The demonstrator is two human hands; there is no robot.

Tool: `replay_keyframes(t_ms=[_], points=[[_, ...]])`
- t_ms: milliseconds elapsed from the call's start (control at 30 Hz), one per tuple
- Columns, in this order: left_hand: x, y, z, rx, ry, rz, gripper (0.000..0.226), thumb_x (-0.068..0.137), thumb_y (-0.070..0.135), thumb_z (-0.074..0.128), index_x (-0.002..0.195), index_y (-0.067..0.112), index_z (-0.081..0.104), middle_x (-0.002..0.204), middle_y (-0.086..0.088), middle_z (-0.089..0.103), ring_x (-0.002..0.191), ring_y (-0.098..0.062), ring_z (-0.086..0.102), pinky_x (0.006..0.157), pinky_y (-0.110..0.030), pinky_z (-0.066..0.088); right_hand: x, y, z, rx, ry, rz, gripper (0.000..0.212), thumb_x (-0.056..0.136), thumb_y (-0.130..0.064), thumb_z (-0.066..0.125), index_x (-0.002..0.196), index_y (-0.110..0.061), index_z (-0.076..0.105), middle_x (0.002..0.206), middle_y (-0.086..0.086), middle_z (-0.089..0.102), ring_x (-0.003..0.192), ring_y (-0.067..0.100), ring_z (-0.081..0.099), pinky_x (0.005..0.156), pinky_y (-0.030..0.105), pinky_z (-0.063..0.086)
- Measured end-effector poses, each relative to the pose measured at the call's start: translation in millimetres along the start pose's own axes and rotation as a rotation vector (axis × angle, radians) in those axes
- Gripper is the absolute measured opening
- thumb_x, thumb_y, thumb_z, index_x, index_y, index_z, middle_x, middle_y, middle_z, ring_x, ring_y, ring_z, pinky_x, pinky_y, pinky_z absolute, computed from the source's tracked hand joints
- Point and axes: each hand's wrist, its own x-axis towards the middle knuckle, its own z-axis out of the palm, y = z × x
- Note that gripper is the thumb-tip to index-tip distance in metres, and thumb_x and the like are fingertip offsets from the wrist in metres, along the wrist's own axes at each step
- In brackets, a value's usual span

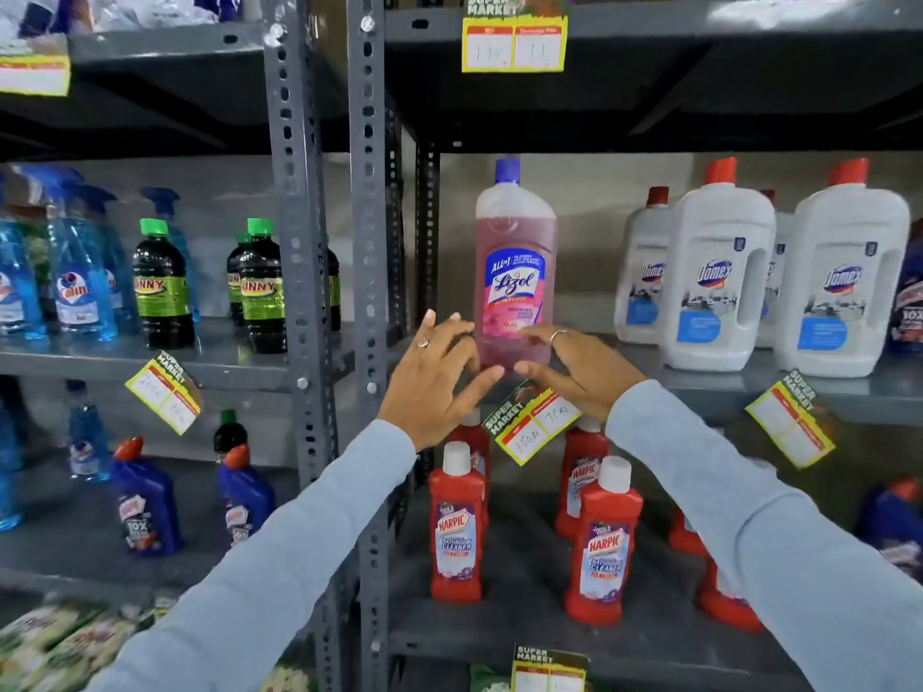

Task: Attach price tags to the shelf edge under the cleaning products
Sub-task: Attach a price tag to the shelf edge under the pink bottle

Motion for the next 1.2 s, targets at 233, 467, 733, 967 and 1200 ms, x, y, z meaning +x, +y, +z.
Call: replay_keyframes(t_ms=[233,467,733,967,1200], points=[[-16.1,-16.0,19.5,-0.092,-0.221,-0.065,0.037,0.083,0.052,0.059,0.087,0.016,0.063,0.138,-0.003,0.051,0.129,-0.019,0.04,0.11,-0.026,0.012,-1.5,4.7,23.4,0.299,-0.013,0.112,0.04,0.082,-0.038,0.061,0.116,-0.018,0.057,0.117,0.002,0.065,0.101,0.012,0.06,0.08,0.019,0.044],[-15.2,-12.4,26.1,-0.119,-0.198,-0.135,0.03,0.077,0.048,0.068,0.085,0.02,0.074,0.145,0.003,0.043,0.135,-0.022,0.024,0.108,-0.029,0.007,-4.0,10.1,21.4,0.31,0.062,0.114,0.017,0.085,-0.024,0.06,0.1,-0.015,0.061,0.1,0.002,0.067,0.087,0.009,0.062,0.059,0.007,0.046],[-13.7,-12.7,33.5,-0.095,-0.165,-0.156,0.031,0.077,0.052,0.066,0.082,0.022,0.073,0.144,0.004,0.044,0.134,-0.023,0.025,0.111,-0.041,0.015,1.1,16.8,24.3,0.27,0.125,0.119,0.01,0.082,-0.025,0.065,0.087,-0.016,0.064,0.1,0.006,0.072,0.093,0.018,0.067,0.077,0.029,0.055],[-12.3,-13.6,36.0,-0.136,-0.175,-0.184,0.02,0.079,0.043,0.068,0.08,0.023,0.072,0.141,0.004,0.045,0.133,-0.025,0.025,0.109,-0.044,0.018,6.4,16.6,21.5,0.226,0.116,0.171,0.013,0.081,-0.025,0.065,0.086,-0.013,0.067,0.096,0.003,0.072,0.085,0.016,0.068,0.07,0.023,0.052],[-7.5,-13.7,28.9,-0.265,-0.235,-0.221,0.013,0.08,0.033,0.069,0.079,0.02,0.071,0.138,0.005,0.044,0.132,-0.023,0.021,0.105,-0.045,0.02,8.2,10.4,16.5,0.149,0.042,0.193,0.009,0.085,-0.024,0.06,0.085,-0.015,0.06,0.102,0.003,0.07,0.088,0.019,0.068,0.066,0.023,0.052]])
